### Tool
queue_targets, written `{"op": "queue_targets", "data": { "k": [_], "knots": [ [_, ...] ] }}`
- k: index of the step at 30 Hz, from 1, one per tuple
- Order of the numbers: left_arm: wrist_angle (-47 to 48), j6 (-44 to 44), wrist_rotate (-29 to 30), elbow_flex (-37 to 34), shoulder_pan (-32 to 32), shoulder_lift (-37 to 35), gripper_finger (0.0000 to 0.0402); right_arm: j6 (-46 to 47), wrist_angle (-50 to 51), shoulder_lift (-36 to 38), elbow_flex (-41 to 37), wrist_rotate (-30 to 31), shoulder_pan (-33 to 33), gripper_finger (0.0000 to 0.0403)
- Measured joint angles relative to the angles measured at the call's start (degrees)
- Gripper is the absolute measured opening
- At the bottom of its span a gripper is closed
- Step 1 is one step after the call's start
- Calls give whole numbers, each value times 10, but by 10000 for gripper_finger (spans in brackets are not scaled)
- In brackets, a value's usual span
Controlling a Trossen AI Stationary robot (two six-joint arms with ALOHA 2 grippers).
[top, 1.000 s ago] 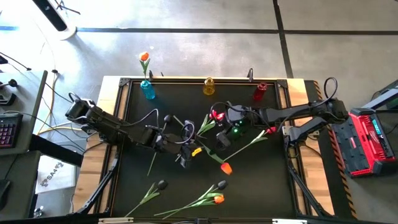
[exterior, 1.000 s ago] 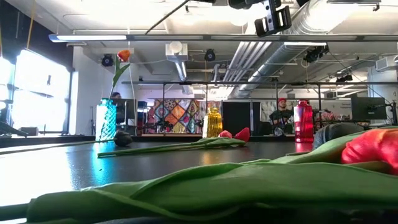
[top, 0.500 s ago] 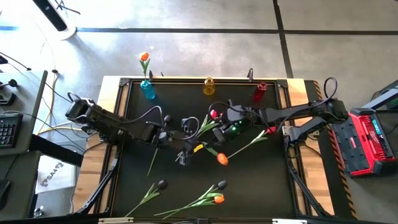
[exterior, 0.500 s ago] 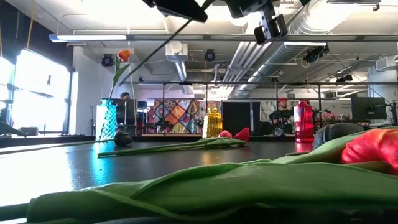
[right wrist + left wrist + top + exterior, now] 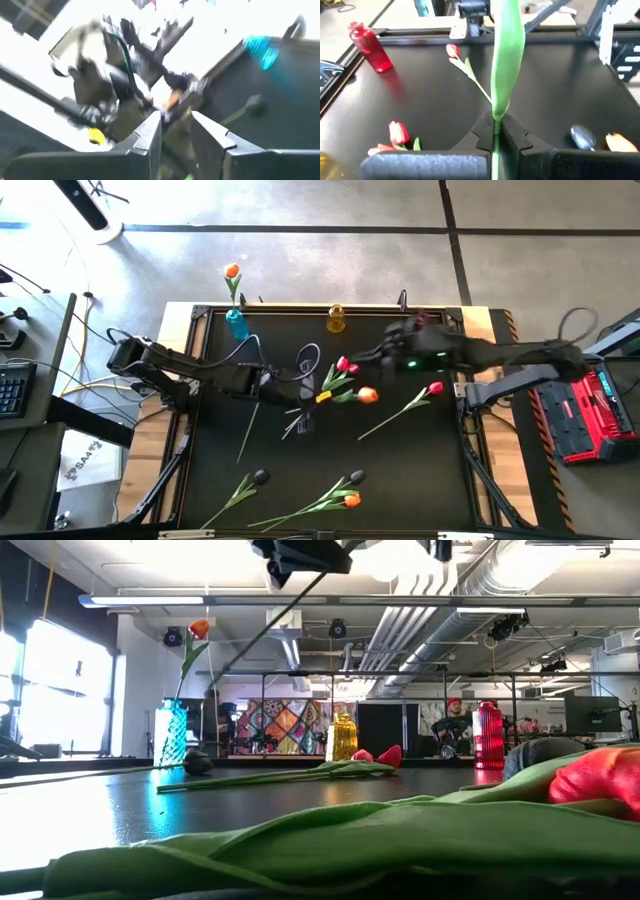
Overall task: Sort flowers into vase by color
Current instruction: Put the right orange flower into the blue vase
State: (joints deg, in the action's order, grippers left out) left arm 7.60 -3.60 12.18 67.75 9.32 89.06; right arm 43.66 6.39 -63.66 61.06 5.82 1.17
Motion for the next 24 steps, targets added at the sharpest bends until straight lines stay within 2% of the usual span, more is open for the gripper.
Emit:
{"op": "queue_targets", "data": {
  "k": [5,9,14,24],
  "knots": [
    [-58,-32,-1,-2,-25,0,0,-46,9,73,0,108,16,96],
    [-130,-46,-15,-13,-47,0,0,-65,31,98,0,156,46,96],
    [-179,-73,-70,-25,-81,0,0,-66,71,100,0,201,92,96],
    [-198,-78,-95,-25,-126,-13,0,-40,108,70,0,280,167,96]
  ]
}}
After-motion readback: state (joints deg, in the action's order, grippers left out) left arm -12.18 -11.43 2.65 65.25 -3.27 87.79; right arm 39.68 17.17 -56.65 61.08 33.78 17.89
